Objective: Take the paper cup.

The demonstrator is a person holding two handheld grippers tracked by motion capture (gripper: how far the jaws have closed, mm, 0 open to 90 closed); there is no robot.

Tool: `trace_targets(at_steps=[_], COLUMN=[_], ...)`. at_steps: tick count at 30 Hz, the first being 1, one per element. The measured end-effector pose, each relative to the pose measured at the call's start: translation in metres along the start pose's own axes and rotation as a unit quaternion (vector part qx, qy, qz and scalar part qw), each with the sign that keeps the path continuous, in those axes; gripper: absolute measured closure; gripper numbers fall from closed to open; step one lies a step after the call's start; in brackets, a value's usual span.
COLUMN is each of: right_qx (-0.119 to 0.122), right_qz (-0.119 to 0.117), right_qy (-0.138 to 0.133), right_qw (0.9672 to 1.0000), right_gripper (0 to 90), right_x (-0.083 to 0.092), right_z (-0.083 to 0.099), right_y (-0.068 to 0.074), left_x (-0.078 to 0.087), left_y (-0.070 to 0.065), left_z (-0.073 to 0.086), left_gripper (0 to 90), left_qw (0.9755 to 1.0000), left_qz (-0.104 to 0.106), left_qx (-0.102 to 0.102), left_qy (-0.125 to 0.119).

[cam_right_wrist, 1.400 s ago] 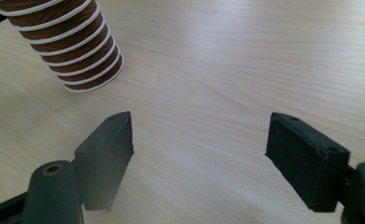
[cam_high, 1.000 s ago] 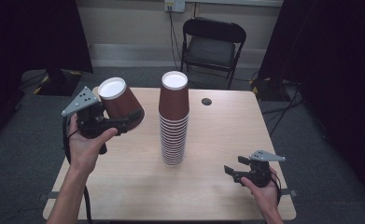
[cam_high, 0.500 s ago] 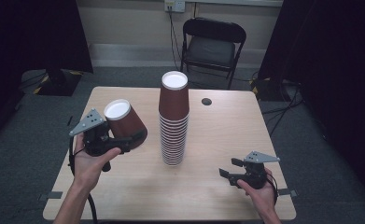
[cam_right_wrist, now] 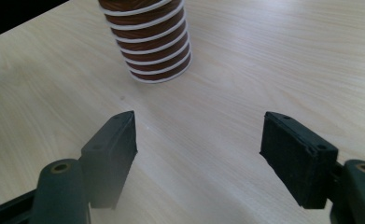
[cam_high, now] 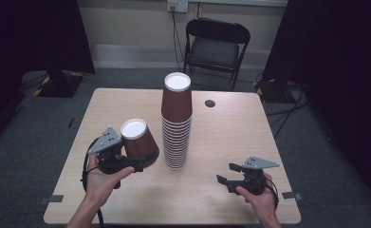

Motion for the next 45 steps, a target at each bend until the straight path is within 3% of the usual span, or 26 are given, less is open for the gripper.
trace_targets(at_steps=[5, 7, 11, 12, 15, 17, 22, 23, 28, 31, 32, 34, 37, 39, 40, 41, 43, 44, 45], right_qx=[0.004, 0.015, 0.032, 0.037, 0.052, 0.057, 0.061, 0.063, 0.071, 0.071, 0.075, 0.075, 0.092, 0.095, 0.098, 0.103, 0.107, 0.107, 0.113], right_qz=[-0.012, -0.019, -0.019, -0.023, -0.032, -0.042, -0.037, -0.048, -0.051, -0.056, -0.058, -0.061, -0.071, -0.072, -0.074, -0.079, -0.08, -0.08, -0.082], right_qy=[-0.003, -0.007, -0.009, -0.006, -0.016, -0.02, -0.046, -0.06, -0.066, -0.07, -0.076, -0.079, -0.097, -0.099, -0.102, -0.11, -0.112, -0.112, -0.119], right_qw=[0.9999, 0.9997, 0.9992, 0.999, 0.998, 0.9973, 0.9964, 0.9951, 0.994, 0.9934, 0.9926, 0.9922, 0.9885, 0.9879, 0.9872, 0.9854, 0.9847, 0.9847, 0.983], right_gripper=[25.6, 28.4, 28.4, 26.2, 23.6, 22.8, 22.4, 22.2, 25.0, 26.7, 26.6, 26.8, 29.4, 29.8, 30.1, 31.2, 31.9, 31.9, 32.5], right_x=[0.001, 0.001, -0.001, -0.002, -0.005, -0.005, -0.008, -0.012, -0.021, -0.022, -0.024, -0.024, -0.024, -0.024, -0.024, -0.025, -0.026, -0.026, -0.025], right_z=[-0.004, -0.008, -0.01, -0.011, -0.015, -0.017, -0.023, -0.024, -0.032, -0.036, -0.04, -0.041, -0.044, -0.044, -0.044, -0.045, -0.045, -0.045, -0.046], right_y=[0.008, 0.017, 0.026, 0.029, 0.039, 0.044, 0.054, 0.057, 0.067, 0.071, 0.074, 0.075, 0.08, 0.08, 0.081, 0.082, 0.083, 0.083, 0.085], left_x=[-0.008, -0.012, -0.016, -0.016, -0.017, -0.018, -0.02, -0.02, -0.021, -0.023, -0.025, -0.026, -0.03, -0.031, -0.033, -0.034, -0.036, -0.036, -0.038], left_y=[-0.005, -0.006, -0.01, -0.012, -0.016, -0.018, -0.02, -0.021, -0.027, -0.029, -0.03, -0.03, -0.033, -0.034, -0.034, -0.035, -0.035, -0.035, -0.036], left_z=[0.01, 0.015, 0.019, 0.02, 0.021, 0.021, 0.021, 0.022, 0.026, 0.027, 0.028, 0.029, 0.029, 0.029, 0.029, 0.028, 0.027, 0.027, 0.026], left_gripper=[13.2, 13.3, 13.4, 13.5, 13.8, 13.9, 14.0, 14.1, 14.0, 14.0, 14.0, 14.0, 14.0, 13.9, 13.9, 13.9, 13.9, 13.9, 14.0], left_qw=[0.9996, 0.9985, 0.9981, 0.9982, 0.9965, 0.9964, 0.9955, 0.9949, 0.9918, 0.9915, 0.9897, 0.9905, 0.9888, 0.9884, 0.9865, 0.9831, 0.9799, 0.9799, 0.9774], left_qz=[0.01, 0.028, 0.034, 0.033, 0.046, 0.044, 0.046, 0.047, 0.053, 0.047, 0.054, 0.049, 0.056, 0.055, 0.064, 0.072, 0.081, 0.081, 0.086], left_qx=[0.022, 0.043, 0.042, 0.042, 0.067, 0.072, 0.082, 0.089, 0.116, 0.121, 0.132, 0.128, 0.138, 0.141, 0.15, 0.169, 0.182, 0.182, 0.193], left_qy=[0.016, 0.019, 0.028, 0.027, 0.018, 0.01, 0.009, 0.007, 0.007, 0.007, 0.009, 0.012, 0.012, 0.012, 0.009, 0.007, 0.006, 0.006, 0.004])
Point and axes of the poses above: each handheld gripper's, and its own axes: x roughly backward along the jaws, z roughly out of its underside, y roughly to its left, the point moved 1 cm from there along -x, roughly forward along the jaws, and after that the axes turned 1 degree about y, right-handed, at the moved point
